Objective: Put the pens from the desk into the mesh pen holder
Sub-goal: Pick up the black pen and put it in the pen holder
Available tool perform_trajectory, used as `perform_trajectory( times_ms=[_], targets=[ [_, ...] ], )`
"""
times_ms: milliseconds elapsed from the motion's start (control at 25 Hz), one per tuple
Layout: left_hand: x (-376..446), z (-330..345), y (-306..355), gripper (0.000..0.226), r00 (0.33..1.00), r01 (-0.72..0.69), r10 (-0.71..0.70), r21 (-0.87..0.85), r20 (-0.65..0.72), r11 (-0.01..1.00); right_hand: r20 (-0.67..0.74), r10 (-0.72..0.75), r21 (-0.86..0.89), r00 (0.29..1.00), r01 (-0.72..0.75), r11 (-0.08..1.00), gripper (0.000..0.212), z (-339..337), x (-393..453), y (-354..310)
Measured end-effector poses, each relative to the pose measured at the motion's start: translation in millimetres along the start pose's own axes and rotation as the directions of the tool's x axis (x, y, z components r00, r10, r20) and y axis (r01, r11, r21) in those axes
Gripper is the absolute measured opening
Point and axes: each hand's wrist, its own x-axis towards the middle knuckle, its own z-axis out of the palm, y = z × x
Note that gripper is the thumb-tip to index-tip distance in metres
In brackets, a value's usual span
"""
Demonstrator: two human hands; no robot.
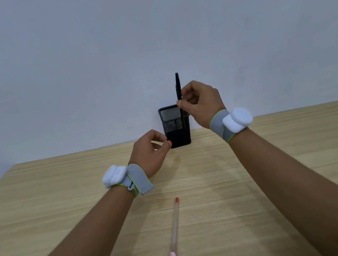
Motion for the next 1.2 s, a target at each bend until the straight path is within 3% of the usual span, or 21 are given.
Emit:
perform_trajectory(
  times_ms=[160, 280, 360, 560, 720, 960, 1200],
  targets=[
    [4.8, 2.1, -3.5, 0.008, 1.000, 0.015, -0.015, -0.006, -0.001, 1.000, -0.120, -0.029, 0.054, 0.992, 0.036, 0.998, 0.037, -6.2, 11.7, -5.4],
    [5.4, 5.4, -7.8, 0.010, 0.999, 0.034, -0.034, -0.002, -0.005, 0.999, -0.137, -0.041, 0.044, 0.990, 0.047, 0.998, 0.070, -8.4, 11.6, -4.2],
    [3.9, 9.0, -12.4, 0.010, 0.999, 0.050, -0.050, 0.002, -0.009, 0.999, -0.143, -0.032, 0.041, 0.989, 0.038, 0.998, 0.076, -6.0, 9.6, 0.3],
    [0.3, 12.5, -22.0, 0.015, 0.997, 0.083, -0.083, 0.023, -0.004, 0.996, -0.284, -0.007, 0.106, 0.959, 0.039, 0.994, 0.067, -0.9, 8.5, 10.9],
    [3.9, 14.9, -32.2, 0.045, 0.986, 0.101, -0.102, 0.020, 0.129, 0.995, -0.354, -0.006, 0.152, 0.935, 0.063, 0.986, 0.073, 2.3, 9.3, 13.4],
    [8.0, 20.4, -40.7, 0.080, 0.958, 0.168, -0.170, 0.027, 0.230, 0.985, -0.276, -0.029, 0.086, 0.961, 0.055, 0.995, 0.063, 4.9, 10.2, 17.9],
    [6.7, 21.4, -35.9, 0.075, 0.966, 0.138, -0.172, 0.175, 0.193, 0.975, -0.229, -0.033, 0.028, 0.973, 0.040, 0.999, 0.035, 10.8, 12.1, 26.3]
  ],
)
